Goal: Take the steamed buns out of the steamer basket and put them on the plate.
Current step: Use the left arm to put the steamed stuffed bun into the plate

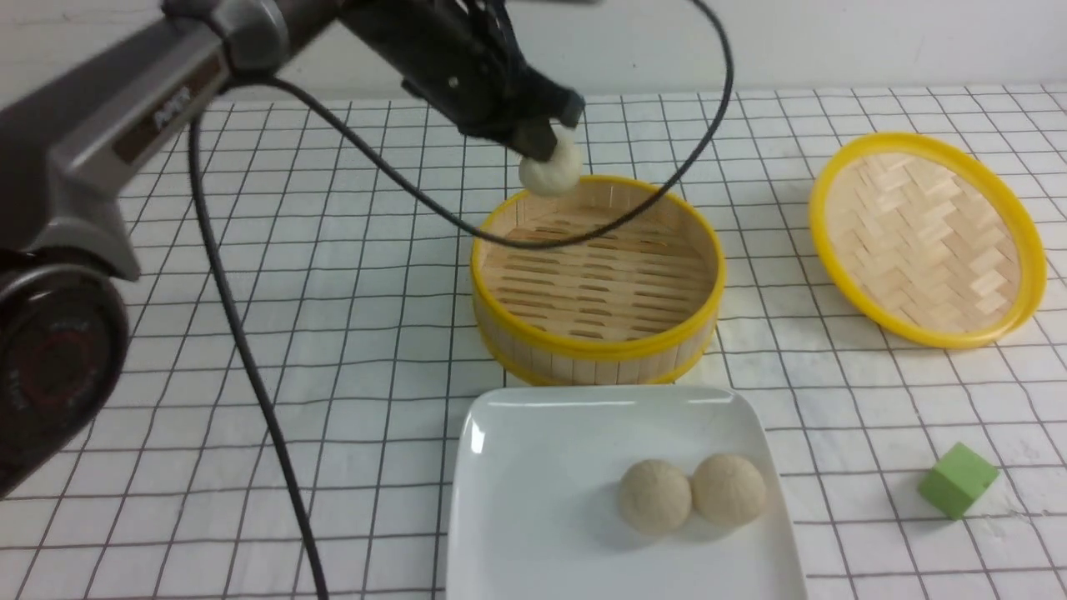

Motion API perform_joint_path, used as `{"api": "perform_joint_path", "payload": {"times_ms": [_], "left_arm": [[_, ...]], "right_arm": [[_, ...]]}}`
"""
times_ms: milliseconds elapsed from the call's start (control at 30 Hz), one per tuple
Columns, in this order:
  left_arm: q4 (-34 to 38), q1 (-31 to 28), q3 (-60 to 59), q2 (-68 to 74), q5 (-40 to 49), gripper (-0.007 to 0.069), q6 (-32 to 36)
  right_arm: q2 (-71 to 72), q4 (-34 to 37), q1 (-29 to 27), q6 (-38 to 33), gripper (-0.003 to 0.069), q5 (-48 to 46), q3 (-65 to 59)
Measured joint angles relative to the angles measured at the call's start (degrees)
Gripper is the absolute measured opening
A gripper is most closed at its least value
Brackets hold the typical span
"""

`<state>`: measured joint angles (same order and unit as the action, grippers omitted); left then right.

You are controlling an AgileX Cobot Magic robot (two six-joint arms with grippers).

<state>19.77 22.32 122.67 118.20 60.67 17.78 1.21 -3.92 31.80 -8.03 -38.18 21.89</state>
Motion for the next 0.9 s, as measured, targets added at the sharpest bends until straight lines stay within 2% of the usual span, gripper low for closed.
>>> {"api": "perform_joint_path", "payload": {"times_ms": [100, 200, 433, 567, 700, 900], "left_arm": [[-1.2, 0.0, 0.9, -3.5, 3.6, 0.002, -1.8], [-3.6, 0.0, 1.3, -8.9, 10.2, 0.0022, -7.6], [-1.1, 2.8, -2.5, -13.6, 10.3, 0.0022, -13.5], [-0.9, 6.1, -8.0, -14.3, 10.3, 0.0022, -15.1], [-4.8, 10.4, -16.6, -14.4, 10.3, 0.0022, -16.0], [-9.5, 11.8, -28.2, -14.4, 10.2, 0.0022, -16.4]], "right_arm": [[0.0, 0.0, 0.0, 0.0, 0.0227, 0.0, 0.0], [0.0, 0.0, 0.0, 0.0, 0.0234, 0.0, 0.0], [0.0, 0.0, 0.0, 0.0, 0.0236, 0.0, 0.0], [0.0, 0.0, 0.0, 0.0, 0.0237, 0.0, 0.0], [0.0, 0.0, 0.0, 0.0, 0.0237, 0.0, 0.0], [0.0, 0.0, 0.0, 0.0, 0.0239, 0.0, 0.0]]}}
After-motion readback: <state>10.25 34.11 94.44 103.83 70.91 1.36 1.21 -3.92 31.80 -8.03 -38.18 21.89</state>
